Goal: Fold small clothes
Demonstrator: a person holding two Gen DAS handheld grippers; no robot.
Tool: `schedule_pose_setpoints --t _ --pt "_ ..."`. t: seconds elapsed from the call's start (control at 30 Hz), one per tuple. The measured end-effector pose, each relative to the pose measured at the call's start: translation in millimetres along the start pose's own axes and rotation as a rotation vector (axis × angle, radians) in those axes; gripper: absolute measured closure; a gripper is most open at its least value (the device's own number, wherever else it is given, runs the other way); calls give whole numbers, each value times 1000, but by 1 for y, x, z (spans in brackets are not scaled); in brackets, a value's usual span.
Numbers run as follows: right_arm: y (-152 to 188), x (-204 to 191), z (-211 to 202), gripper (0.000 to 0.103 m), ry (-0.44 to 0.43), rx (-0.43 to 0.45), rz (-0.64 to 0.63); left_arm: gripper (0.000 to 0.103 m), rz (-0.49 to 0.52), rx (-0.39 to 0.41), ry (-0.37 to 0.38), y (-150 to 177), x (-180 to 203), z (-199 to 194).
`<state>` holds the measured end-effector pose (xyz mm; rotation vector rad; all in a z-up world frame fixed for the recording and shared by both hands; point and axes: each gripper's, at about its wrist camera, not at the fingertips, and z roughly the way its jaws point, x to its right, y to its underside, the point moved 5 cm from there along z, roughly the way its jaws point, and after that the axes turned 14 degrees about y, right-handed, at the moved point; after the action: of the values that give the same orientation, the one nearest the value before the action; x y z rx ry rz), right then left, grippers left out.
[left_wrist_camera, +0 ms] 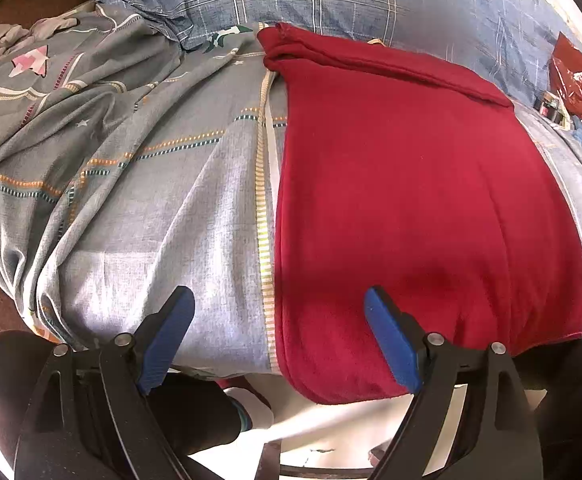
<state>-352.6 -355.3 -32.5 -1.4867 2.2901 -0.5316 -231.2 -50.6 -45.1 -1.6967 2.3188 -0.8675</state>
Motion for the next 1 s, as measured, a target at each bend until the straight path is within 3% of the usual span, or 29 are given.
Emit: schedule_pose_setpoints --t 0.4,0.57,1.0 --pt "-3 -5 8 5 -10 -16 5 15 -3 -10 41 0 4 3" --pt "-1 -8 12 5 -10 -32 -5 15 -50 -35 100 8 1 4" --pt "-1 -14 16 7 -81 -69 2 15 -51 -87 115 20 -4 10"
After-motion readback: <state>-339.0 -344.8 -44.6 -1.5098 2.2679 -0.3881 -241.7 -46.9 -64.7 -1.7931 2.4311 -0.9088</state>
